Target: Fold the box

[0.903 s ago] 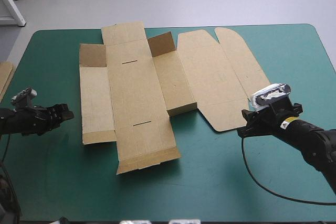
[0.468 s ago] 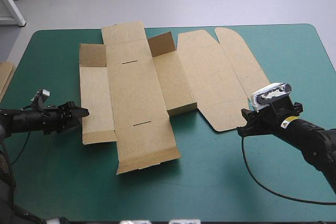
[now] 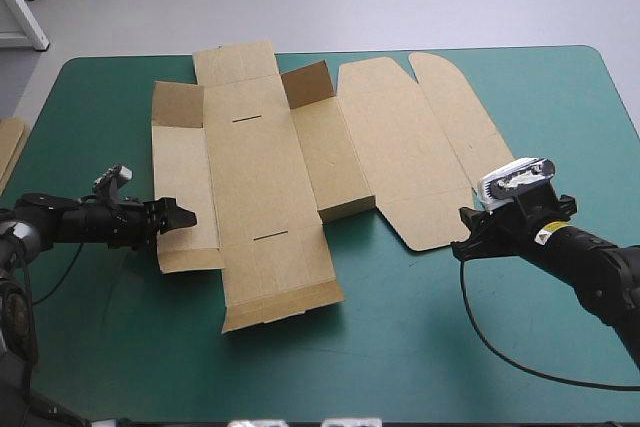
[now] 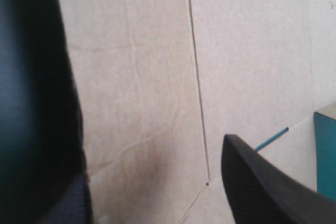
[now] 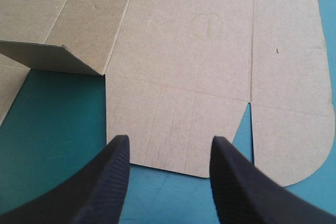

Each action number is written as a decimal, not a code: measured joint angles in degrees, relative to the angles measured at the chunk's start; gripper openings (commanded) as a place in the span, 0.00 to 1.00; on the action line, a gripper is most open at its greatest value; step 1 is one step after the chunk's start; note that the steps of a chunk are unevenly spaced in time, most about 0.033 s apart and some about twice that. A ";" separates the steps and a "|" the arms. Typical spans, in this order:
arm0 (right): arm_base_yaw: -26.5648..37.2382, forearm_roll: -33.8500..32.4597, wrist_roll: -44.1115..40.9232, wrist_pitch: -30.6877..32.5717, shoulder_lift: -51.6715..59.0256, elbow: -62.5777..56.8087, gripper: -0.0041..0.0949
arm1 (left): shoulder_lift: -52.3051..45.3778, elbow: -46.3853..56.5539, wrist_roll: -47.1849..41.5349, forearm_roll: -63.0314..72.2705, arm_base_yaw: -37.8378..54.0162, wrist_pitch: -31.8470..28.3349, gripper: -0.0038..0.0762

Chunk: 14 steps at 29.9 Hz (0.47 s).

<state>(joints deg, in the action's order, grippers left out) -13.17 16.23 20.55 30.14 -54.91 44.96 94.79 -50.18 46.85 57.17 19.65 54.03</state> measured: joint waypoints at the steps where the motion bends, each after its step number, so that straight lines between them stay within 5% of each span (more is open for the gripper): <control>1: 0.00 0.00 0.00 0.00 0.00 0.00 0.49 | 0.00 0.00 -0.40 0.00 -0.48 -0.59 0.48; 7: 0.00 0.00 0.00 0.00 0.00 0.00 0.46 | 0.00 0.00 -2.00 0.34 -1.43 -2.86 0.03; 14: 0.00 0.00 0.00 0.00 0.00 0.00 0.45 | -0.06 -1.19 -1.85 1.98 -1.91 -1.06 0.04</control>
<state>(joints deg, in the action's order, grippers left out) -13.17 16.23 20.55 30.14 -54.91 44.96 94.73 -51.36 45.00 59.15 17.74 52.97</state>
